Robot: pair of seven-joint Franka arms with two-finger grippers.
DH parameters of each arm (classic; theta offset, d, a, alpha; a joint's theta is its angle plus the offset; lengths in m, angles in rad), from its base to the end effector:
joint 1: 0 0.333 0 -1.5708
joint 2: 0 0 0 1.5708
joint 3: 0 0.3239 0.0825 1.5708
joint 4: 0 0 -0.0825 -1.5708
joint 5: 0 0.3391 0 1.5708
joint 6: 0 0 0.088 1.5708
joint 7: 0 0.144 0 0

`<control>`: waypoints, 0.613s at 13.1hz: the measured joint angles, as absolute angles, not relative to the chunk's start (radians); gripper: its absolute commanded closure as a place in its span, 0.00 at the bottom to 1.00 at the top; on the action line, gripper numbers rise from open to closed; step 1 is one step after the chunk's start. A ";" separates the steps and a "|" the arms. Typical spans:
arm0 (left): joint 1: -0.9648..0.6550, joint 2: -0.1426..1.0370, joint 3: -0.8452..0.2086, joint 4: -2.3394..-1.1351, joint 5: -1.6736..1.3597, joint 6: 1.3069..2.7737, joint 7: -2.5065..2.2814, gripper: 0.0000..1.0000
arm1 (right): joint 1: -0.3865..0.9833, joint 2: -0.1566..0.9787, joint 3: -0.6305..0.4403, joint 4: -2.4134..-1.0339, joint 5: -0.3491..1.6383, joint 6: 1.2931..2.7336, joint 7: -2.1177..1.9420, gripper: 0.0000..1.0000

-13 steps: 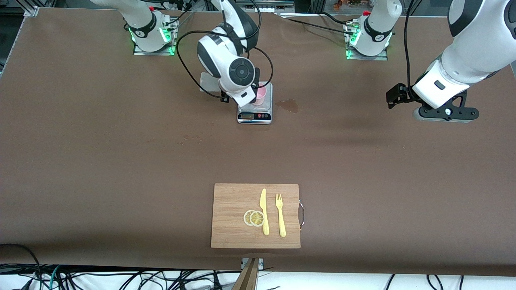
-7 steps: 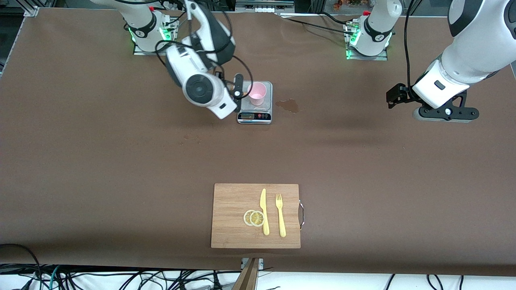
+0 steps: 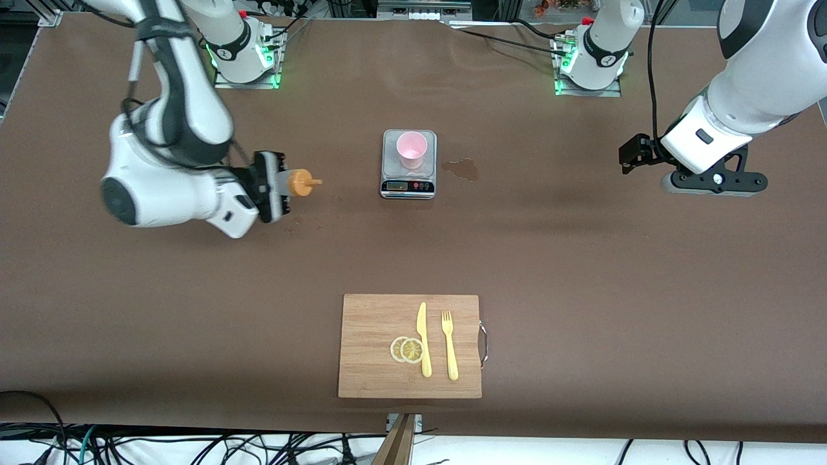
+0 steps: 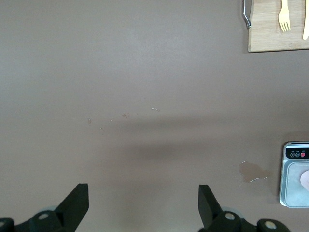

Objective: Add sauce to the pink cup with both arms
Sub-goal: 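Carry the bottle with the right gripper back from the scale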

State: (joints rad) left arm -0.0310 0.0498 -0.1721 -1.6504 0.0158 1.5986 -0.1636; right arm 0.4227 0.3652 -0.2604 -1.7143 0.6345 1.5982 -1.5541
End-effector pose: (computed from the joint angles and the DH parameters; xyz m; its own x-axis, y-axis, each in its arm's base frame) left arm 0.5084 -0.1005 0.5386 0.9944 -0.0396 -0.0982 -0.0421 -0.9988 -0.0235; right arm 0.5290 0.1844 0.3670 0.1420 0.8882 0.4370 0.8830 0.0860 -0.4615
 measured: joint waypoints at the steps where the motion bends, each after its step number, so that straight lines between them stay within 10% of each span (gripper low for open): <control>1: -0.031 0.050 -0.172 -1.650 0.016 1.599 -0.164 0.00 | 0.392 0.373 -0.280 -1.715 0.672 1.574 -1.628 0.87; 8: -0.031 0.050 -0.172 -1.650 0.016 1.599 -0.164 0.00 | 0.192 0.570 -0.358 -1.722 0.936 1.410 -2.223 0.87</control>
